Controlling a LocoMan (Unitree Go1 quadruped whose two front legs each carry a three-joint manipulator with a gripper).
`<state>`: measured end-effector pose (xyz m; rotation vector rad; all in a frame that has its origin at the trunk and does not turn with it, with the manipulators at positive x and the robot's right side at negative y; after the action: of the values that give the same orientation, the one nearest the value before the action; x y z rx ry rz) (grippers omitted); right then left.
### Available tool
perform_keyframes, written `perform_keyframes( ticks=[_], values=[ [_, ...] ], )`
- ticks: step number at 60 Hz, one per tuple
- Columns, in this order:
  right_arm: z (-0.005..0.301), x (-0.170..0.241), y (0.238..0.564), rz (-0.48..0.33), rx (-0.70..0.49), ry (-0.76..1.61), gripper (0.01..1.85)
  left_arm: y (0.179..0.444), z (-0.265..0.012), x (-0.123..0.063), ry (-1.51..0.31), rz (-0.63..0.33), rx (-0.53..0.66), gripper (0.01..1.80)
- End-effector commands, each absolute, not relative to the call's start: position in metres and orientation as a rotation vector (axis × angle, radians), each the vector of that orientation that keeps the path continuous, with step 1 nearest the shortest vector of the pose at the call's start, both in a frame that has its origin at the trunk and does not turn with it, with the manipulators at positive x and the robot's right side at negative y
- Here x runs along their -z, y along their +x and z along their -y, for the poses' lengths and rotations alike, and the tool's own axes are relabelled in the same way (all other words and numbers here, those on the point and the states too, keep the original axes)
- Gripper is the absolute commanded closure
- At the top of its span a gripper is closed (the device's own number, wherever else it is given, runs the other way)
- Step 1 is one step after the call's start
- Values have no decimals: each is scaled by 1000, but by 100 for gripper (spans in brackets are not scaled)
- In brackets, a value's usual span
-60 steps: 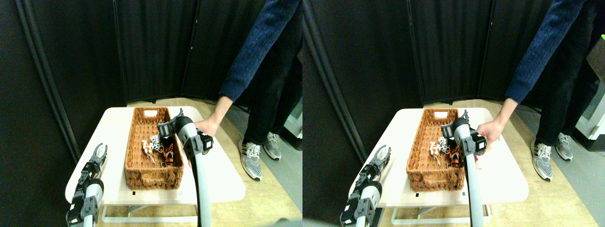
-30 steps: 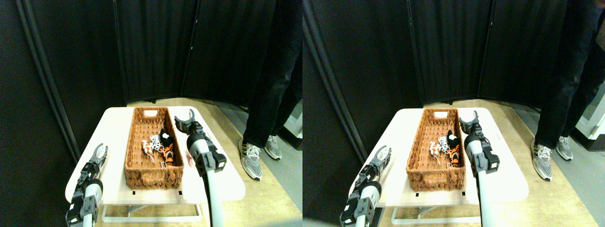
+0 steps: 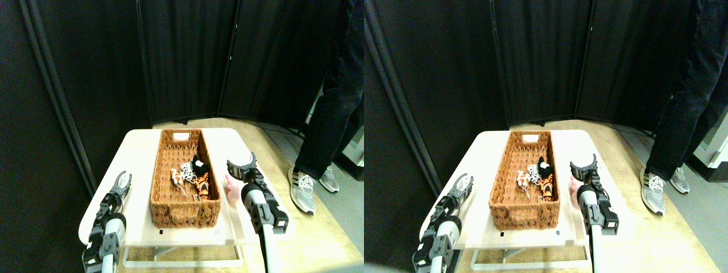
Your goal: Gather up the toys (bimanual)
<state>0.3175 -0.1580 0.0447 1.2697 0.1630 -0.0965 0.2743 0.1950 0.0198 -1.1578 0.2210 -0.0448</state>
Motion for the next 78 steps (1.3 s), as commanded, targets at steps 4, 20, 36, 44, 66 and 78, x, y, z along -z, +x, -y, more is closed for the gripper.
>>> perform_keyframes(
  ticks=[4, 20, 36, 44, 66, 78],
  values=[
    [156, -26, 321, -165, 133, 1304, 105, 277, -191, -28, -1147, -201, 74, 176],
    [154, 7, 326, -237, 233, 1317, 101, 279, -190, -26, -1146, -204, 69, 177],
    [165, 28, 340, -235, 374, 1329, 106, 281, -190, -27, -1152, -207, 56, 177],
    [167, 24, 342, -183, 389, 1289, 159, 284, -189, -26, -1154, -209, 63, 178],
    [153, -13, 343, -148, 301, 1262, 185, 289, -190, -28, -1173, -220, 65, 179],
    [134, -52, 351, -161, 139, 1256, 185, 288, -190, -30, -1159, -208, 67, 180]
  ],
)
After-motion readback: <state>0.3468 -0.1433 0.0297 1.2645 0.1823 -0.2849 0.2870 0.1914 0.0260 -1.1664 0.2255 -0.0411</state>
